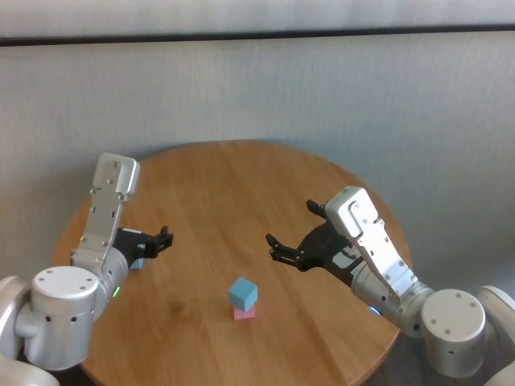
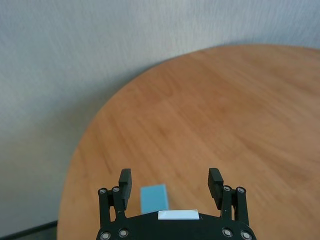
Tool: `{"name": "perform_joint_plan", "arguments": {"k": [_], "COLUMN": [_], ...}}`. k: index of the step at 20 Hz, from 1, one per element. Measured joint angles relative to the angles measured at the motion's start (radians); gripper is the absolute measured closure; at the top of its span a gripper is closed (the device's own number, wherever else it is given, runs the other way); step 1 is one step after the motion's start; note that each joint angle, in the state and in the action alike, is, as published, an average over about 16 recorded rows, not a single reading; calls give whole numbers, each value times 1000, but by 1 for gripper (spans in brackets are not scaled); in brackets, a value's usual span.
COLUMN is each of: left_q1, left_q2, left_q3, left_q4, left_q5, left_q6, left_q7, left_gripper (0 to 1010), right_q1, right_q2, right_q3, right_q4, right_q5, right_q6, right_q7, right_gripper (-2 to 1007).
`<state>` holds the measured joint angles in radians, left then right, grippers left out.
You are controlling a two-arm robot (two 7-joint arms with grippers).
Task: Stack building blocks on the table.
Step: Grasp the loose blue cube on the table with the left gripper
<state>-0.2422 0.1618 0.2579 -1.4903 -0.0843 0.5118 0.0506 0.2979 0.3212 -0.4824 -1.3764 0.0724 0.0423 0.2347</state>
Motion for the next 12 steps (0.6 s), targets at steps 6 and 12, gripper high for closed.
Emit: {"name": "perform_joint_plan", "arguments": {"k": [6, 12], "left_q1": [7, 7], "left_q2": [-8, -31], "left_q3": [-16, -31], "left_q4": [5, 25], "left_q5": [7, 10], "left_q6": [16, 20], "left_q7": [1, 6], "left_gripper": [10, 10], "right_q1": [0, 0], "right_q2": [0, 0], "right_q3": [0, 0], "right_q4": [0, 0], "right_q5": [0, 0], "right_q6": [0, 0], "right_q7": [0, 0], "right_gripper": [1, 1]}}
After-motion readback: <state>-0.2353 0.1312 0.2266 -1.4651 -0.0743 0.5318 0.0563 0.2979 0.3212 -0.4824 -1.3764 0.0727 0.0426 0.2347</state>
